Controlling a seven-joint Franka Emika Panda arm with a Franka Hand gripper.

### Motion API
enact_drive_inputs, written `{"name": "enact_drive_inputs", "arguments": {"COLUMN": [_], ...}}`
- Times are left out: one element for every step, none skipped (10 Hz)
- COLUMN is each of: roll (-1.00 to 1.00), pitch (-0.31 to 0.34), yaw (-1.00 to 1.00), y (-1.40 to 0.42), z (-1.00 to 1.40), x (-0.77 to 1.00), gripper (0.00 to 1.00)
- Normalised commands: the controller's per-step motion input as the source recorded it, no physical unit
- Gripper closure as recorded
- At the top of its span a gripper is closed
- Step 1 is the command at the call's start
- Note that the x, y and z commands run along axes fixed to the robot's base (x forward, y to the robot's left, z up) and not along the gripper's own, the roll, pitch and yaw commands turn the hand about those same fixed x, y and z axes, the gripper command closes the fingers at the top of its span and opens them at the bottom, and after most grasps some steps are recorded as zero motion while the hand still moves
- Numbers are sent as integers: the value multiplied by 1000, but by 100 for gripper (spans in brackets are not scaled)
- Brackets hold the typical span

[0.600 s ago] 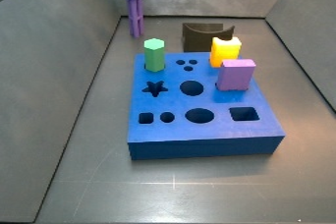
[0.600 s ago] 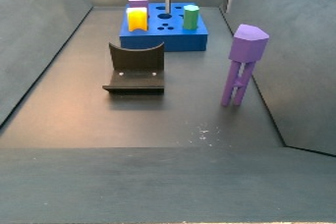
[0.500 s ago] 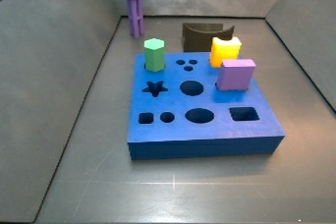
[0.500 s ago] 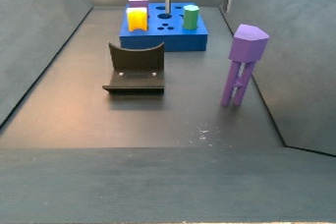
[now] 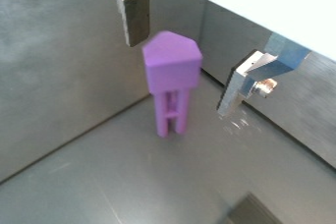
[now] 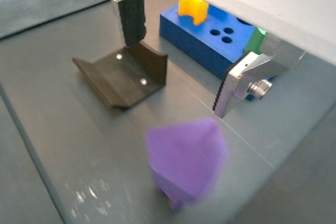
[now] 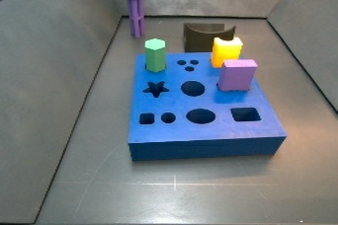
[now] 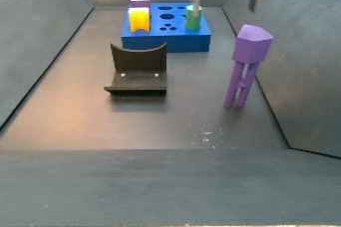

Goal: Pick up the 3 prong object. Move up. Move to above the board. Insert the 3 prong object.
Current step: Pick up the 3 prong object.

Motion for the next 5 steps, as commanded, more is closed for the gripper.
{"name": "enact_drive_inputs", "arguments": {"roll": [0, -20, -7, -17, 19], "pitch": [0, 0, -9, -91, -16], "yaw": [200, 91, 117, 0, 40], "y": [263, 343, 277, 20, 57], "z": [0, 0, -43, -151, -329], "x": [-317, -271, -234, -109, -160], "gripper": [0, 0, 0, 0, 0]}}
